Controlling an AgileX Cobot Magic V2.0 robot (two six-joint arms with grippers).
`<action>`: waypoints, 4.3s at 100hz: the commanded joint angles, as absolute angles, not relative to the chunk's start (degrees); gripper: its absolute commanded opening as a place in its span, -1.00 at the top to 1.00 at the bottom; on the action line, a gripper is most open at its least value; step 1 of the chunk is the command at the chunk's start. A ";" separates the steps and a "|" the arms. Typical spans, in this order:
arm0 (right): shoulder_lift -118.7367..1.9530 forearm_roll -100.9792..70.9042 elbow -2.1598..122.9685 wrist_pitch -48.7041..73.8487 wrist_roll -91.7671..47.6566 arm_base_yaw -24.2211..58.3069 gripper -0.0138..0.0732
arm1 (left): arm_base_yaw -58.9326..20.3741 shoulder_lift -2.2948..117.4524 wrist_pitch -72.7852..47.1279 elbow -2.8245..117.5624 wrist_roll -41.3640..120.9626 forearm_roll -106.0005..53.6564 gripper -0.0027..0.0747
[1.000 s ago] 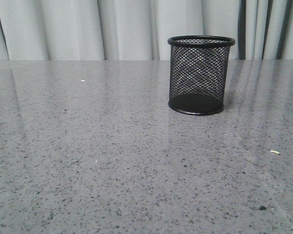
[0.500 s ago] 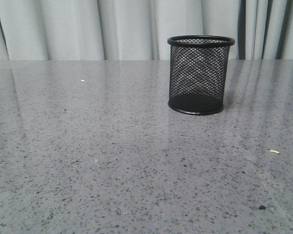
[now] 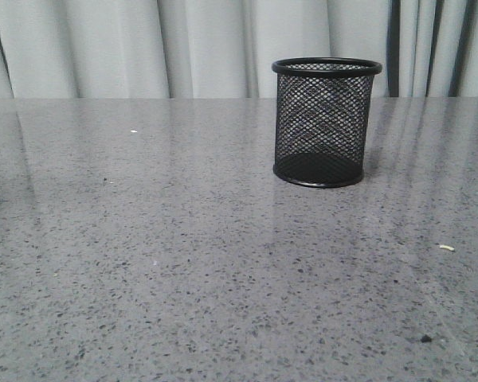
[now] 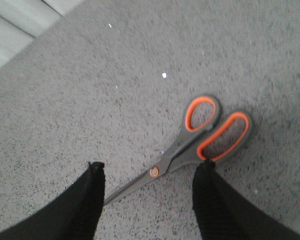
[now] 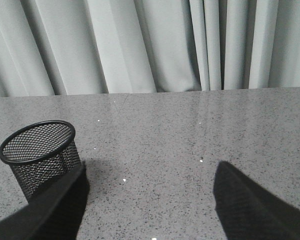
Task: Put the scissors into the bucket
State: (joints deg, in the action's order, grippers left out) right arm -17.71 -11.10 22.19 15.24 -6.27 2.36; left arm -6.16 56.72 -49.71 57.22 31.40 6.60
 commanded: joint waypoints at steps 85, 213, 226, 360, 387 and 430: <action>-18.78 -10.63 24.38 11.33 -6.78 7.61 -0.39 | -2.55 80.05 -65.46 67.48 82.10 -0.38 0.06; -18.78 -10.63 24.28 12.38 -6.78 10.29 -0.39 | 4.52 93.41 -67.22 75.04 88.50 -5.22 -0.05; -18.78 -10.63 24.28 12.64 -6.78 10.29 -0.39 | 4.52 93.41 -66.83 75.04 88.50 -4.72 -0.05; -18.78 -24.92 25.19 15.45 -7.00 13.60 -0.39 | 3.09 80.14 -66.90 74.79 84.50 -18.74 0.66; -19.68 -38.12 31.04 16.00 -10.59 28.06 -0.39 | -8.69 68.12 -59.11 74.79 84.50 -22.19 0.66; -35.52 -38.05 42.67 15.82 -16.02 48.63 -0.39 | -25.61 54.79 -57.95 74.71 77.94 -27.59 0.66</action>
State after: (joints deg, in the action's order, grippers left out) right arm -30.96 -37.09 38.83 19.79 -14.98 47.30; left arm -22.63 57.53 -61.27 73.33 79.66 -24.87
